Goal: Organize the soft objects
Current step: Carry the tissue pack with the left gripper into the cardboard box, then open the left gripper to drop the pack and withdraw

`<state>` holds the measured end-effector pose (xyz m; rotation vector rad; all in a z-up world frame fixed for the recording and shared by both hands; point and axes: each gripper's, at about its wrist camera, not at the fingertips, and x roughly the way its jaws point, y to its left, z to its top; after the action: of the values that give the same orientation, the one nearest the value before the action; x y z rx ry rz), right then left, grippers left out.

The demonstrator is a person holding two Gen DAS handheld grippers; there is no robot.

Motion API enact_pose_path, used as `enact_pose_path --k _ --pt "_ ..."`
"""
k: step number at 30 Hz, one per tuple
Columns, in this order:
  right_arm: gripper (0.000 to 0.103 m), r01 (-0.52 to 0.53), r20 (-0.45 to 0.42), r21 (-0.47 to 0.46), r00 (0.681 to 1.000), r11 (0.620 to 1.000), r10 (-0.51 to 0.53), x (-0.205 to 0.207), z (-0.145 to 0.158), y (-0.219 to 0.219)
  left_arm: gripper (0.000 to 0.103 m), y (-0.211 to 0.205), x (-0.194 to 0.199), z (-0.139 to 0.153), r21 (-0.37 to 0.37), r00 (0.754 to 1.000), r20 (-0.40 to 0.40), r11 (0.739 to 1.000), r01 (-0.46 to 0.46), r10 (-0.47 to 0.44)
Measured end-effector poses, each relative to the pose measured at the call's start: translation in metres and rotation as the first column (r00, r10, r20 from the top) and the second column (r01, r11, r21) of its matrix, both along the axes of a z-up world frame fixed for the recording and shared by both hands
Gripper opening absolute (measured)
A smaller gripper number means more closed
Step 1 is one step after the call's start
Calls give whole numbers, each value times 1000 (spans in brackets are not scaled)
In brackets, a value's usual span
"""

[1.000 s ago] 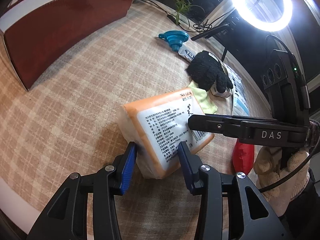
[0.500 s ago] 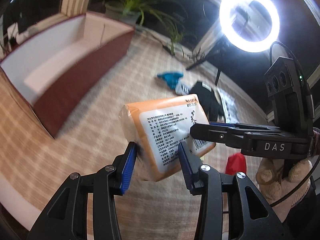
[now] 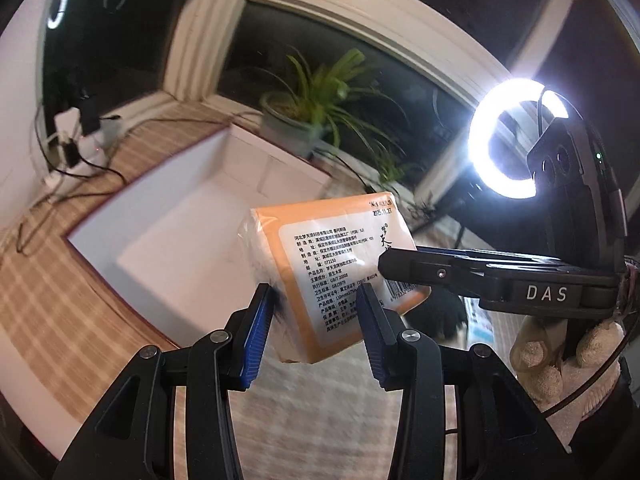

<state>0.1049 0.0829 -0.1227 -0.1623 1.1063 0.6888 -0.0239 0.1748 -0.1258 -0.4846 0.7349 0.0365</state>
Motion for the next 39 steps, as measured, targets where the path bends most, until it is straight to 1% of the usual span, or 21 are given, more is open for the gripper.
enact_pose_path --k 4,9,14,18,21,26,31,34,39 --pt "34 -55 -16 -16 998 998 54 24 -7 31 41 27 4 -1 -5 999 7 999 -53 53" --pt "34 -120 -33 -46 992 992 118 47 -20 61 41 55 11 -9 -13 994 -4 994 -112 112" --pt "34 -180 -54 -80 983 980 176 72 -35 88 41 73 24 -21 -3 987 -38 988 -157 157" --pt "34 -209 -109 -84 974 974 199 93 -54 101 41 80 31 -34 3 980 -75 982 -186 186" --pt "34 -221 -144 -88 968 971 207 105 -68 106 41 82 36 -41 18 976 -105 982 -189 190" --pt "34 -247 -169 -127 960 961 225 114 -84 113 41 77 43 -51 30 974 -144 985 -170 173" --pt "34 -241 -180 -163 961 957 212 122 -99 111 41 69 47 -60 12 975 -177 991 -131 131" --pt "34 -239 -173 -172 962 956 210 123 -100 112 41 66 46 -60 10 976 -180 993 -120 120" --pt "34 -208 -135 -168 973 964 186 121 -88 109 41 66 39 -52 14 978 -164 992 -126 126"
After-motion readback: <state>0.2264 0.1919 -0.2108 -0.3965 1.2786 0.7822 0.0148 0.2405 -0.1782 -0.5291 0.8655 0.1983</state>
